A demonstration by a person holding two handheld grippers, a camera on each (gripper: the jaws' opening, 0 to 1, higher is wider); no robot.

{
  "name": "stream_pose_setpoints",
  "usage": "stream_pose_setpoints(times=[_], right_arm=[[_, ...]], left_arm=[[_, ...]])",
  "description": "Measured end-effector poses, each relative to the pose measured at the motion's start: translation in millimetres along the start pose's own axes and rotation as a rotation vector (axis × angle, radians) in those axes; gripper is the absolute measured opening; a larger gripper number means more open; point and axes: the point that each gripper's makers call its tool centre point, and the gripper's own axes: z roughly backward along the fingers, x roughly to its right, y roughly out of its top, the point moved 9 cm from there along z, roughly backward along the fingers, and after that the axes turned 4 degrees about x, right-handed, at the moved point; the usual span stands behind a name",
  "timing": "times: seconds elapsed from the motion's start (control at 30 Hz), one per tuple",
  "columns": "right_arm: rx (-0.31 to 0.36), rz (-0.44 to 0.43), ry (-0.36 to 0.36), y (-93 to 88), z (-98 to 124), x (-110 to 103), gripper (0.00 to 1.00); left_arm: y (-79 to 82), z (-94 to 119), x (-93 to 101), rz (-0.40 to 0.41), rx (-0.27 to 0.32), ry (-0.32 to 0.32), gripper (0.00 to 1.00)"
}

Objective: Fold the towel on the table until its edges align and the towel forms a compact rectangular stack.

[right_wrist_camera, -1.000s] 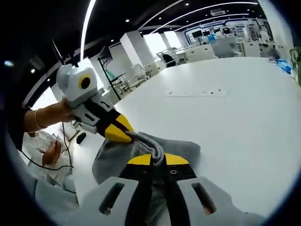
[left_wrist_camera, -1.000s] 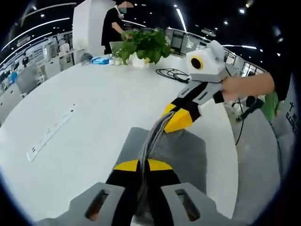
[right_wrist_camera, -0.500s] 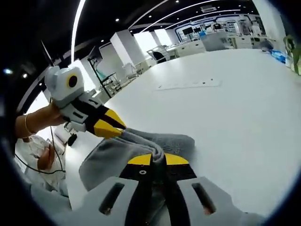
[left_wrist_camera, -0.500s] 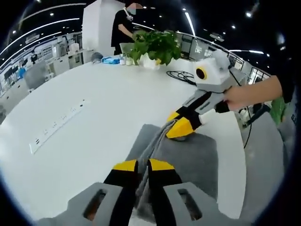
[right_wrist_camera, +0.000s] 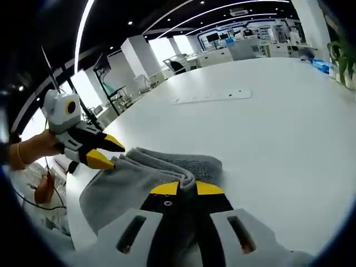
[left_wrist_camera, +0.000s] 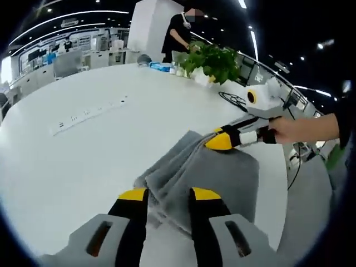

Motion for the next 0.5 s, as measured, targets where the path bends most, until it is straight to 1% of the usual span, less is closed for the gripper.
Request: stream_pose_setpoints(times=[0.07, 0.1, 0.2, 0.27, 0.37, 0.43, 0.47, 0.5], right_arm=[[0.001, 0.043, -0.024, -0.4, -0.8, -0.3, 0.08], [-0.001, 0.076, -0.035, -0.1, -1.1, -1.3, 0.09], [-0.005, 0.16, -0.068, 1.9, -0.2, -2.9, 0.12], [-0.003, 0.191, -0.09, 2.2, 0.9, -4.3, 0.15], [0.0, 0.193, -0.109, 2.4, 1.3, -2.2, 0.2], [0.001, 0.179, -0.121, 1.9, 1.2, 1.5, 0.23], [0.0, 0.149, -0.119, 1.2, 0.8, 3.5, 0.23], [0.001, 0.133, -0.112, 0.8, 0.4, 4.5, 0.22]], left_arm=[[-7.5, -0.8, -1.0, 0.072, 0.025, 0.052, 0.31], [-12.5, -1.7, -0.6, 0.099, 0.023, 0.058, 0.31], [-19.9, -4.7, -3.1, 0.12, 0.025, 0.073, 0.31], [-22.5, -7.1, -3.4, 0.142, 0.029, 0.082, 0.31], [-23.8, -10.9, -4.6, 0.169, 0.028, 0.084, 0.29], [-22.9, -12.4, -2.3, 0.186, 0.042, 0.09, 0.25], [-22.6, -14.4, -0.9, 0.192, 0.055, 0.086, 0.22], [-22.2, -15.9, 0.4, 0.197, 0.064, 0.09, 0.21]])
